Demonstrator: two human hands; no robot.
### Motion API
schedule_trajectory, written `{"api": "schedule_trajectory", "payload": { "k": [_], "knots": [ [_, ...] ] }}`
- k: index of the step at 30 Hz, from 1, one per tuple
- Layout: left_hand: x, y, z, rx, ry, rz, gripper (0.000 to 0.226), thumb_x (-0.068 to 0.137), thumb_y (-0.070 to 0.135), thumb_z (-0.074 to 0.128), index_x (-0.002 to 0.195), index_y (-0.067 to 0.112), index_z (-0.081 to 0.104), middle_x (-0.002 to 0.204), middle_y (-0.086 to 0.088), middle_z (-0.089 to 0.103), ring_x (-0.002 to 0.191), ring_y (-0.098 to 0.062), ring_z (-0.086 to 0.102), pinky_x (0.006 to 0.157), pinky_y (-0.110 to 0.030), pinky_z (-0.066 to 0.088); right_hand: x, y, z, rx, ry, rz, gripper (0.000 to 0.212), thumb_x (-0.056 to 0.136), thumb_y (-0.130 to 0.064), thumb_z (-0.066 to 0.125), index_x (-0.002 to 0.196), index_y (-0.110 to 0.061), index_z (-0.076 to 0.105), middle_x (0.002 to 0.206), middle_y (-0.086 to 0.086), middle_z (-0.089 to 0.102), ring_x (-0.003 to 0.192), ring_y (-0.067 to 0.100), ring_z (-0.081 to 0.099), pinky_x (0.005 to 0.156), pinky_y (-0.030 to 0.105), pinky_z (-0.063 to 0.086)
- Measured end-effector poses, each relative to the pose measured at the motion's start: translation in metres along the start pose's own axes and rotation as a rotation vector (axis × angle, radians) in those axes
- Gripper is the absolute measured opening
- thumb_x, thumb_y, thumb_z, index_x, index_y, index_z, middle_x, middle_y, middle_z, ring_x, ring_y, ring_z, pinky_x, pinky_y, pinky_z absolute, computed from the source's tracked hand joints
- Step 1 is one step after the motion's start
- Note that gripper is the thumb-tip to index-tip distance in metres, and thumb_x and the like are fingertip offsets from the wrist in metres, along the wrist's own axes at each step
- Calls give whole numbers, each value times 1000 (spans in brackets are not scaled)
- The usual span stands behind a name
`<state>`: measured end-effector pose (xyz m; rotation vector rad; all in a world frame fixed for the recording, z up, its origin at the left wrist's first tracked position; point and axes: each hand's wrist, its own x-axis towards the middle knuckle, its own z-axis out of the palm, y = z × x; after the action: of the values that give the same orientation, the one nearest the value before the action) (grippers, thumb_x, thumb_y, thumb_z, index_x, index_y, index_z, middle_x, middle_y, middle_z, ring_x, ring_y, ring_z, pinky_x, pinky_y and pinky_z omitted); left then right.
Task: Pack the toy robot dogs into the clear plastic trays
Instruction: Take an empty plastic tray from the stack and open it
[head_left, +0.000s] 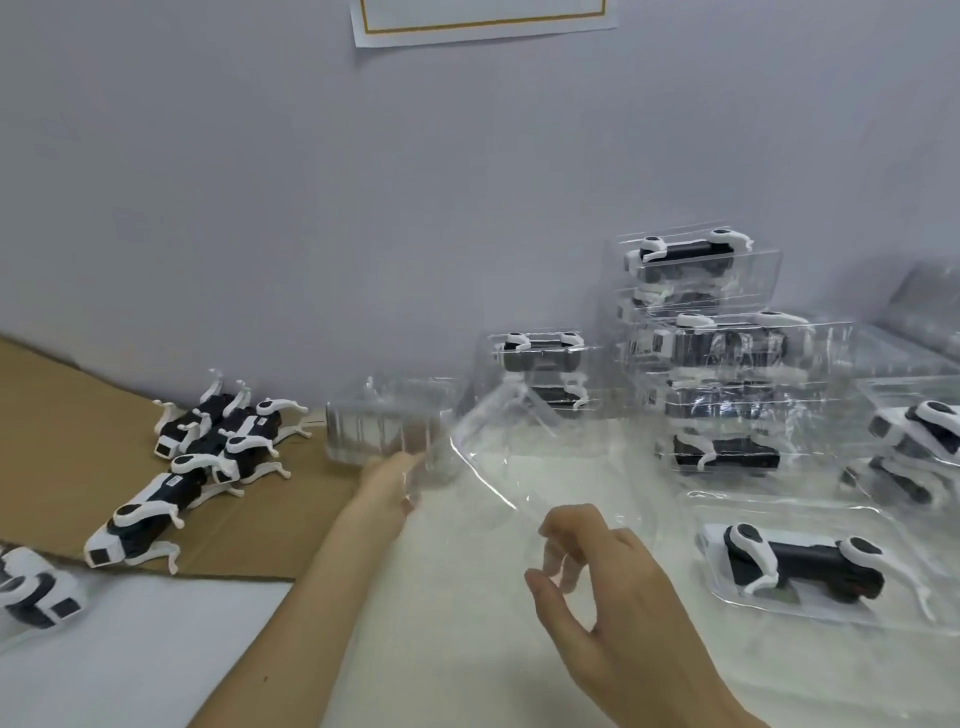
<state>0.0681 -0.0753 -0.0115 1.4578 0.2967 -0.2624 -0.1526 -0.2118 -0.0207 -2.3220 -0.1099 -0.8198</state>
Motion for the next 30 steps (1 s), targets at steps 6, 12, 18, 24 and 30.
{"api": "schedule_trajectory", "payload": {
  "k": [6, 12, 18, 24, 30],
  "knots": [
    [-23, -23, -35, -180, -359, -51, 24, 103, 21, 51, 118, 10, 64, 108, -9, 74, 103, -27, 66, 96, -40, 49, 4, 8, 0, -162, -15, -136, 30, 80, -25, 69, 109, -30, 65, 92, -22, 60, 90, 1, 57, 94, 28, 35],
    [-38, -51, -81, -78, -332, 232, 43, 107, 38, 36, 123, 12, 67, 114, -9, 75, 100, -23, 73, 84, -40, 53, 3, 16, 5, -212, 20, -17, 52, 77, -10, 73, 121, -36, 64, 135, -12, 51, 126, 9, 45, 108, 30, 25],
    [-51, -63, -92, 7, -129, 397, 24, 104, 21, 49, 108, 9, 69, 75, -11, 63, 49, -19, 57, 43, -25, 45, 1, 11, 7, 34, 26, 283, 5, 93, -36, 57, 96, -40, 57, 98, -22, 58, 81, 4, 60, 68, 27, 48],
    [-71, -70, -78, 246, -274, 577, 61, 76, 40, 71, 135, 35, 54, 137, 14, 55, 121, 3, 55, 95, -21, 46, -2, 4, 10, -41, -95, 393, 29, 82, -58, 54, 108, -49, 47, 107, -30, 54, 84, -7, 60, 73, 26, 50],
    [-77, -66, -74, 148, -279, 668, 65, 78, 50, 67, 140, 38, 49, 137, 29, 54, 132, 9, 45, 99, -11, 38, 4, 16, 5, 196, 94, 492, 35, 88, -6, 59, 94, -41, 63, 96, -26, 68, 81, 0, 66, 64, 18, 46]
  ]
}}
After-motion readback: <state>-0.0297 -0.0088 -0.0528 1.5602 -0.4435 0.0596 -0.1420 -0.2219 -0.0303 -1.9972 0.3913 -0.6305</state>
